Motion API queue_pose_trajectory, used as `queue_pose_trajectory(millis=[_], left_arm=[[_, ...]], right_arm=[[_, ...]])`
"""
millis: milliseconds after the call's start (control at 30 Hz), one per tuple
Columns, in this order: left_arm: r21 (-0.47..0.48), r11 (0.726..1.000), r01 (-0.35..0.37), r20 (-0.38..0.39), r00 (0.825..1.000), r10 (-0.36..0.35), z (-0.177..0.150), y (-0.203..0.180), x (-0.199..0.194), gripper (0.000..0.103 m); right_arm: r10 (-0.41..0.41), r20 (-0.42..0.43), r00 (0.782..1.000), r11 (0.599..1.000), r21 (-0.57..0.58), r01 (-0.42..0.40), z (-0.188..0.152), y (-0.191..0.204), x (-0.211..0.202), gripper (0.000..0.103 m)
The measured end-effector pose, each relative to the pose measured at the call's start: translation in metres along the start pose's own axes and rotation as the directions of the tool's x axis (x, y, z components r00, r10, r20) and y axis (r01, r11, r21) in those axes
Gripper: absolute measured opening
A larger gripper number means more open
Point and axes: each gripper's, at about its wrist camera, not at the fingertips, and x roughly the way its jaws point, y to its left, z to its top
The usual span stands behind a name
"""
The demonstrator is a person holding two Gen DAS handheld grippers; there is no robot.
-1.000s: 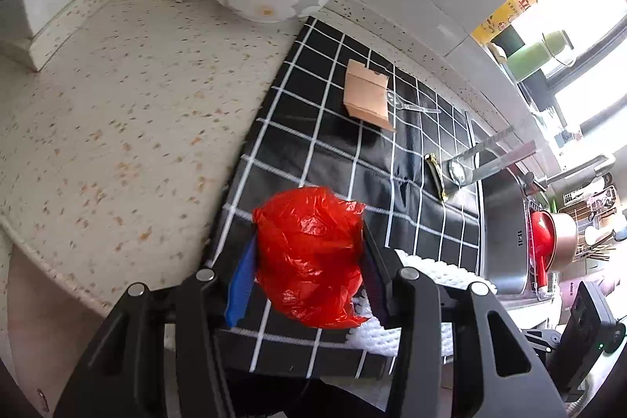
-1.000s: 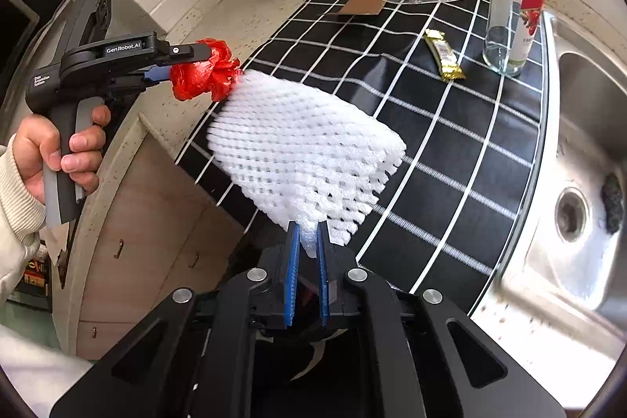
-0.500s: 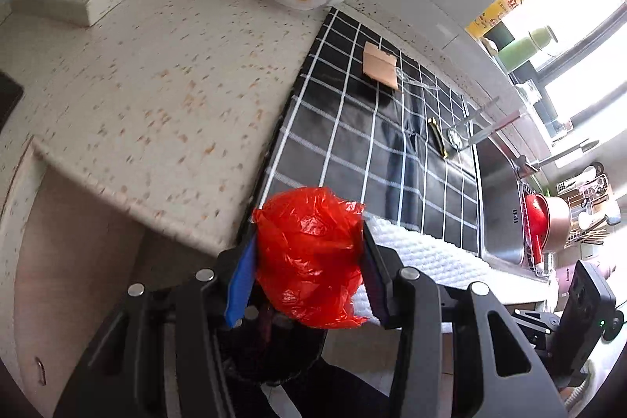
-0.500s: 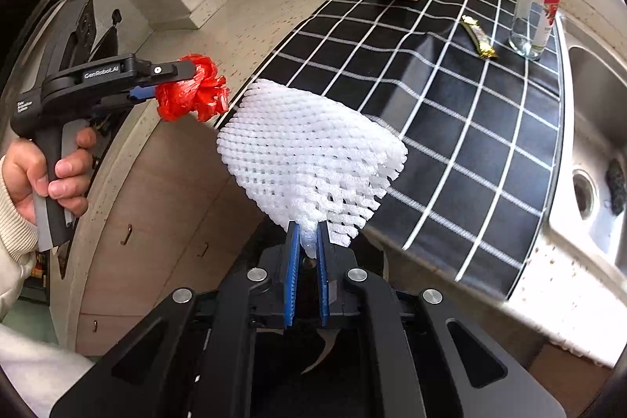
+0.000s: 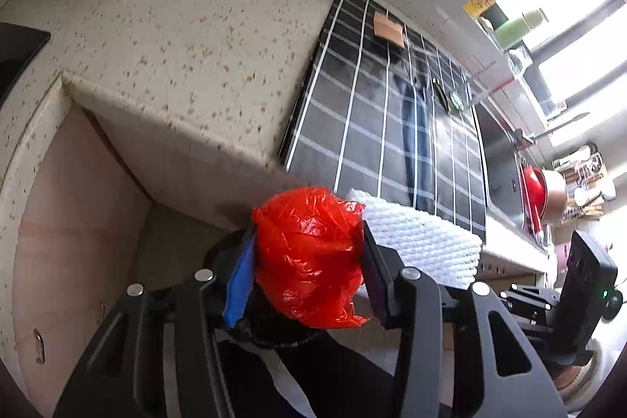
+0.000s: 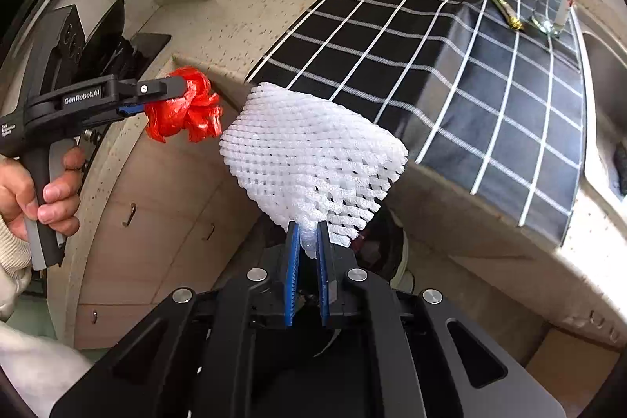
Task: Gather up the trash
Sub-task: 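Carry both held items down over the black trash bin and release them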
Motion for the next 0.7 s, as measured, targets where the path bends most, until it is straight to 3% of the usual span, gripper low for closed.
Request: queue_pose_trajectory(millis=[700], left_arm=[[0.090, 0.995, 0.034, -0.189, 0.982, -0.017, -0.048, 0.000, 0.060, 0.048]], right_arm=[[-0.022, -0.128, 0.992, 0.997, 0.067, 0.030, -0.036, 0.013, 0.071, 0.006]])
